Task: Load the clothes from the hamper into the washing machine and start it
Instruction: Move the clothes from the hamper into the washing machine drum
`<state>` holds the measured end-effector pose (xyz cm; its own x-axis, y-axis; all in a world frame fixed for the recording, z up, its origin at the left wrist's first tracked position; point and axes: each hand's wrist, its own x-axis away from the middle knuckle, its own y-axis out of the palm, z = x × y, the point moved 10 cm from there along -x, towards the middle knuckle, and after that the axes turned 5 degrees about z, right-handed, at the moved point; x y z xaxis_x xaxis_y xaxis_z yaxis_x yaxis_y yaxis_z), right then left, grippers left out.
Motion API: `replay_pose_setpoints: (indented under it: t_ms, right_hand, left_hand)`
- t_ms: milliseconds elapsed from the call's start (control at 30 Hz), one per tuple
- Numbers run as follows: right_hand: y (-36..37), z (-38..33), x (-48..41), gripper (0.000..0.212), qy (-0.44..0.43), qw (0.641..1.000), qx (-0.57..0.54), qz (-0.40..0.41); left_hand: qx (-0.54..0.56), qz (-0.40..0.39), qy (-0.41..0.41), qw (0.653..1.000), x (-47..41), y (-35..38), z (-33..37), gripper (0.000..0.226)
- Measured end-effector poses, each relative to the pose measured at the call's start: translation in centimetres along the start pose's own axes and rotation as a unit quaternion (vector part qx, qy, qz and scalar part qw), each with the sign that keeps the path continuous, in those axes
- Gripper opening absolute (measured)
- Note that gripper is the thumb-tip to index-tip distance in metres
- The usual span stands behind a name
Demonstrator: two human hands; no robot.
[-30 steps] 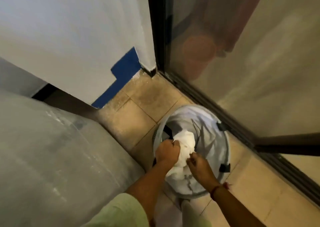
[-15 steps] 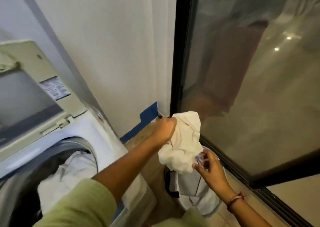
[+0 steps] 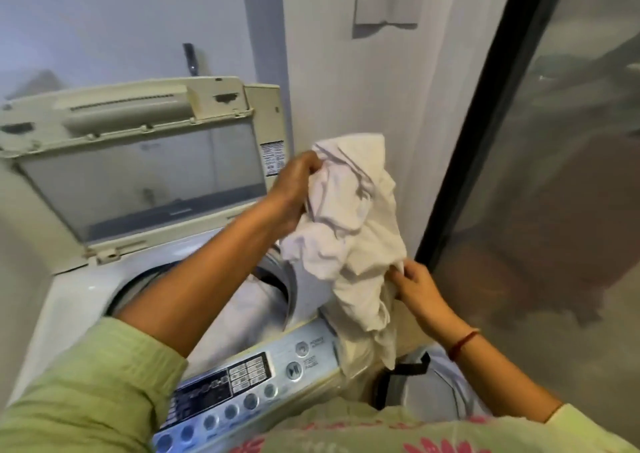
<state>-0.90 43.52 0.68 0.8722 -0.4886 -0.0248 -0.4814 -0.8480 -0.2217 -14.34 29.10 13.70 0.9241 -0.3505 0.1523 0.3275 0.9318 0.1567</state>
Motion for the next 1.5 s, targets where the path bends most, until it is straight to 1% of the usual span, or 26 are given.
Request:
replay_pose_setpoints:
  t_ms: [67,133,267,333,367,433,467,500,567,600,700,800,833,867,933,967,1000,1033,1100,1133,1233,1267,1333,1400,1467,1500]
  right_hand:
    - [2.2,-3.4,-0.9,0.019,-0.002,0.997,-0.077,-0.027]
    - [5.1,-6.4,-1.6,0.022,0.002,0.986,-0.148,-0.070]
    - [10.9,-10.9,-2.4,0.022,0.030,0.958,-0.242,-0.153]
    - [13.2,-12.1,-2.7,0.017,0.016,0.961,-0.215,-0.171]
    - [14.2,-12.9,-2.8,0.017,-0.010,0.972,-0.158,-0.174]
    - [15.9,-14.4,-3.3,0.017,-0.066,0.979,-0.089,-0.173]
    - [16.4,-15.0,-3.6,0.022,-0.091,0.981,-0.069,-0.159]
    - [16.8,-15.3,-3.6,0.031,-0.098,0.982,-0.070,-0.148]
    - [18.9,-15.4,-2.6,0.045,-0.074,0.972,-0.136,-0.176]
    - [20.3,-15.3,-1.7,0.050,-0.071,0.963,-0.159,-0.208]
    - [24.4,-13.9,0.8,0.053,-0.129,0.956,-0.064,-0.254]
    - [27.3,-11.2,1.0,0.093,-0.110,0.956,-0.063,-0.265]
    - [27.6,-10.3,0.9,0.096,-0.112,0.959,-0.049,-0.256]
    - [27.8,-9.3,0.4,0.085,-0.109,0.964,-0.028,-0.241]
    - [27.6,-8.0,-0.5,0.029,-0.085,0.973,-0.008,-0.217]
    - [27.1,-8.0,-1.1,0.008,-0.080,0.977,-0.009,-0.196]
    - [26.2,-8.4,-1.8,0.008,-0.088,0.982,-0.013,-0.167]
    - [25.2,-9.2,-2.4,0.017,-0.100,0.984,-0.032,-0.142]
    - [22.0,-11.9,-3.8,0.036,-0.144,0.985,-0.062,-0.069]
    - [20.3,-13.4,-4.4,0.037,-0.165,0.983,-0.074,-0.033]
    - [16.6,-17.1,-6.2,0.016,-0.211,0.973,-0.092,0.022]
    - [15.5,-18.3,-6.6,0.017,-0.226,0.970,-0.081,0.035]
    - [14.0,-19.7,-7.8,0.017,-0.241,0.968,-0.052,0.045]
    - [13.1,-20.8,-8.4,0.021,-0.267,0.963,-0.007,0.039]
    - [13.8,-21.8,-7.9,0.025,-0.298,0.954,0.030,0.008]
    - [14.9,-22.2,-7.3,0.024,-0.306,0.951,0.044,-0.018]
  left_hand:
    - [0.087,-0.015,0.008,0.996,0.6,-2.4,2.3,0.025]
    - [0.190,-0.040,0.029,0.980,1.1,-4.5,4.9,0.034]
    - [0.308,-0.078,0.044,0.947,2.4,-7.7,7.6,0.036]
    - [0.339,-0.089,0.051,0.935,3.0,-9.0,8.2,0.037]
    - [0.348,-0.077,0.062,0.932,3.0,-10.2,8.5,0.035]
    - [0.373,-0.027,0.068,0.925,3.0,-13.3,8.6,0.028]
    - [0.371,-0.006,0.071,0.926,2.9,-14.8,8.6,0.026]
    - [0.346,0.034,0.082,0.934,2.6,-16.8,8.2,0.025]
    - [0.275,0.146,0.096,0.945,2.1,-21.3,7.1,0.020]
    - [0.262,0.156,0.092,0.948,2.0,-22.2,6.6,0.021]
    - [0.294,0.089,0.074,0.949,1.9,-21.6,5.8,0.033]
    - [0.359,0.040,0.058,0.931,2.1,-21.1,5.9,0.031]
    - [0.371,0.028,0.059,0.927,2.4,-21.1,6.1,0.030]
    - [0.377,0.019,0.069,0.923,2.7,-21.2,6.5,0.030]
    - [0.388,0.008,0.071,0.919,3.2,-21.4,6.4,0.032]
    - [0.388,0.015,0.064,0.919,3.1,-21.9,5.9,0.035]
    - [0.383,0.023,0.061,0.921,2.9,-22.6,5.4,0.040]
    - [0.340,0.067,0.065,0.936,3.0,-24.3,4.6,0.045]
    - [0.149,0.187,0.078,0.968,3.6,-28.4,3.2,0.044]
    - [0.055,0.221,0.074,0.971,3.9,-30.0,2.5,0.040]
    - [-0.156,0.261,0.005,0.953,4.3,-34.3,-0.7,0.029]
    - [-0.185,0.271,-0.012,0.945,4.7,-35.5,-1.5,0.025]
    - [-0.192,0.306,-0.028,0.932,5.7,-38.5,-2.8,0.024]
    - [-0.228,0.335,-0.051,0.913,6.7,-40.7,-3.6,0.033]
    - [-0.292,0.310,-0.071,0.902,6.9,-40.3,-4.0,0.032]
    - [-0.298,0.275,-0.064,0.912,6.5,-38.6,-4.2,0.028]
